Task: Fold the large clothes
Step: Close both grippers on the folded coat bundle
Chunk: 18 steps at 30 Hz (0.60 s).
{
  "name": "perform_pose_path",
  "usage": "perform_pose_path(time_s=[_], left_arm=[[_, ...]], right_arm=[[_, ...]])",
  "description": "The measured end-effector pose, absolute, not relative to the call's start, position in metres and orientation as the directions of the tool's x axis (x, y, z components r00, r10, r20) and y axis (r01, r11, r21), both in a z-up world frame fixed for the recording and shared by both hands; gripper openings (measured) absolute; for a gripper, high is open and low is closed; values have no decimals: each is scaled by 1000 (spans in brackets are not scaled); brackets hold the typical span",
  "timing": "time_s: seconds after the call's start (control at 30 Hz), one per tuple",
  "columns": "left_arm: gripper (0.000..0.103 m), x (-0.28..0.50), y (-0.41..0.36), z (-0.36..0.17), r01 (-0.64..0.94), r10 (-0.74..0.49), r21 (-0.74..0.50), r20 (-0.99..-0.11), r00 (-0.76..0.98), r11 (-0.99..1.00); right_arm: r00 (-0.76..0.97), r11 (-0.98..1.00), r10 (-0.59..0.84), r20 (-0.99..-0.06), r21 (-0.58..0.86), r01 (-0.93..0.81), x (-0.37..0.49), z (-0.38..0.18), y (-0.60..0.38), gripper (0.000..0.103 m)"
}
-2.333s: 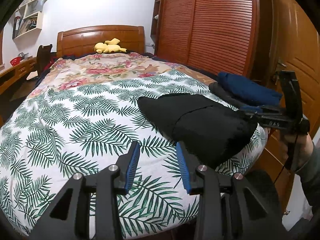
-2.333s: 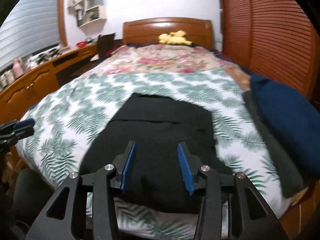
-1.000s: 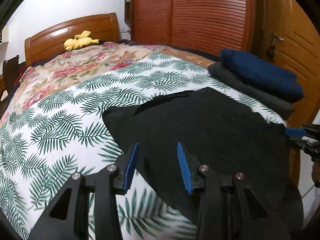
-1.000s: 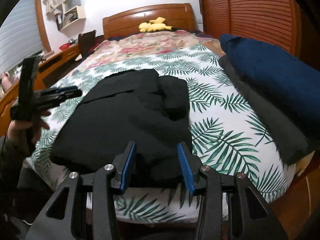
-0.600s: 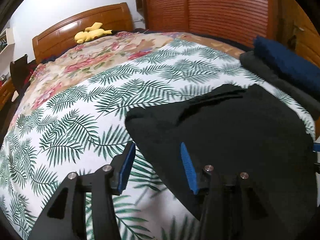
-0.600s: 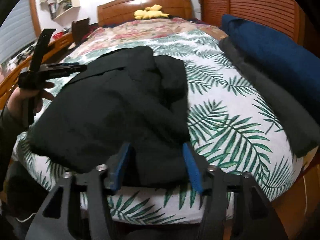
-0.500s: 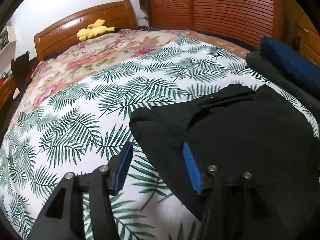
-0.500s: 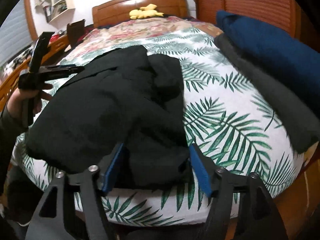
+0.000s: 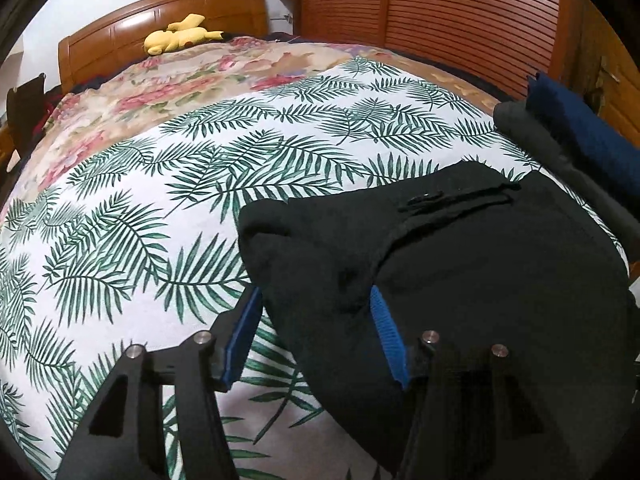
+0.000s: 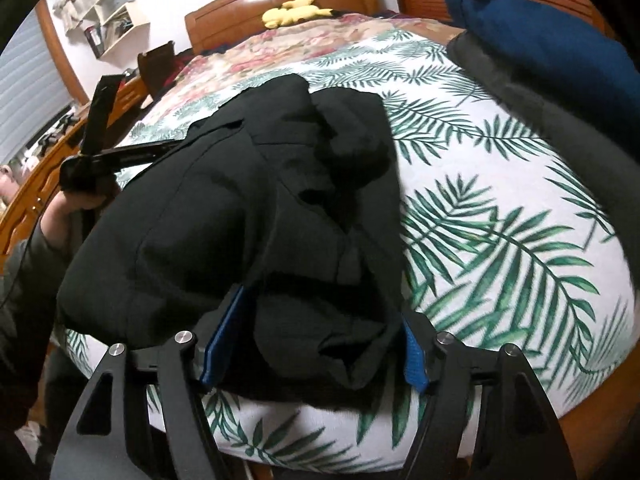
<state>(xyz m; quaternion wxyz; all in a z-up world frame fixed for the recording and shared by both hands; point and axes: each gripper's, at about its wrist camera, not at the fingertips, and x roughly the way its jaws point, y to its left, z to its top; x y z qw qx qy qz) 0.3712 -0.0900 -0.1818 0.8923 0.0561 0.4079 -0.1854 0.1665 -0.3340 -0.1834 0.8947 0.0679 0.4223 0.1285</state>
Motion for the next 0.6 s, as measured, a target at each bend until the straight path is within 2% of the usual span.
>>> perform_pose_path(time_s=[0.03,0.1,0.13,0.2,0.23,0.3,0.43,0.6], left_arm=[[48,371,-91,-182,380,-290,-55,-749,596,923],[39,369,-93,-181,385,-304,-67,-743,597,920],[33,368,-96,-182,389,-305,-64,-742,598,919],[23,367,-99,-182,394,-310,-65,-738,599,917],[18,366,-102,-182,397,-305,-57,-740,600,916],[12,364,-105,-180,396,-288,-31,-739,609,918],[10,360,-106,-174,392,-261,-3,-750,607,920],[12,356,-86,-163,381,-333,-113,-743,581,918]], right_arm=[[605,952,305,-736,244,-183,167,-183,-334,58],[594,939,344,-727,282,-198,169,-184,-334,41],[588,930,366,-721,300,-211,170,-184,-333,38],[597,931,366,-714,293,-220,170,-183,-328,25],[605,932,362,-709,279,-230,170,-181,-325,23],[621,938,346,-703,251,-239,168,-176,-321,15],[670,953,298,-680,168,-253,171,-158,-325,8],[691,970,232,-685,111,-216,193,-148,-350,8]])
